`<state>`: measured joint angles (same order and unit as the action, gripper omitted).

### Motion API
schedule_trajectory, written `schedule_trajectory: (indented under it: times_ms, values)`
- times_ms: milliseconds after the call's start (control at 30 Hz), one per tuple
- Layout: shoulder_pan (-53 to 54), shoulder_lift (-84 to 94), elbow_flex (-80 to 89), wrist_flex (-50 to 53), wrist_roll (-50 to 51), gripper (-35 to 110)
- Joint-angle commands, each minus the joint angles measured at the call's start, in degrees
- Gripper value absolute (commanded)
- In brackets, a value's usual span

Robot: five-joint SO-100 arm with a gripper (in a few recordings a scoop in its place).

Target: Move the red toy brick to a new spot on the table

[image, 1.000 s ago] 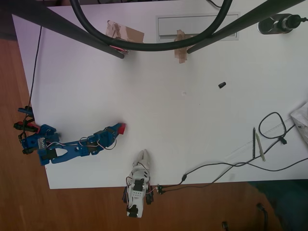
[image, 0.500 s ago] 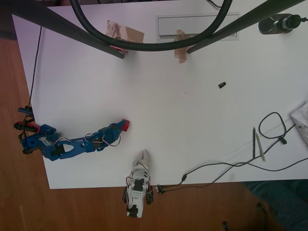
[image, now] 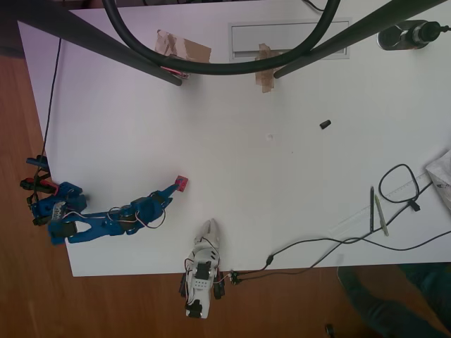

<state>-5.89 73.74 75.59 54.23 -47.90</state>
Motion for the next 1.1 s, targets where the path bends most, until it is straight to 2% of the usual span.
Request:
schedule_trajectory:
  times_ms: [0,100,233,400,533,600,733,1067]
  values:
    - [1.67,26.46,21.97,-4.39,-4.31,13]
    - [2.02,44.47,44.82,-5.80,-14.24,1]
    - [2.20,67.32,69.79,-3.16,-26.89,0]
    - [4.13,90.97,89.38,4.92,-37.09,0]
    - [6.68,106.79,100.11,16.61,-45.18,0]
    - [7.56,112.15,103.80,18.02,-41.31,0]
    - [8.88,117.42,107.14,18.02,-41.66,0]
    - [8.35,117.51,108.98,15.38,-39.29,2]
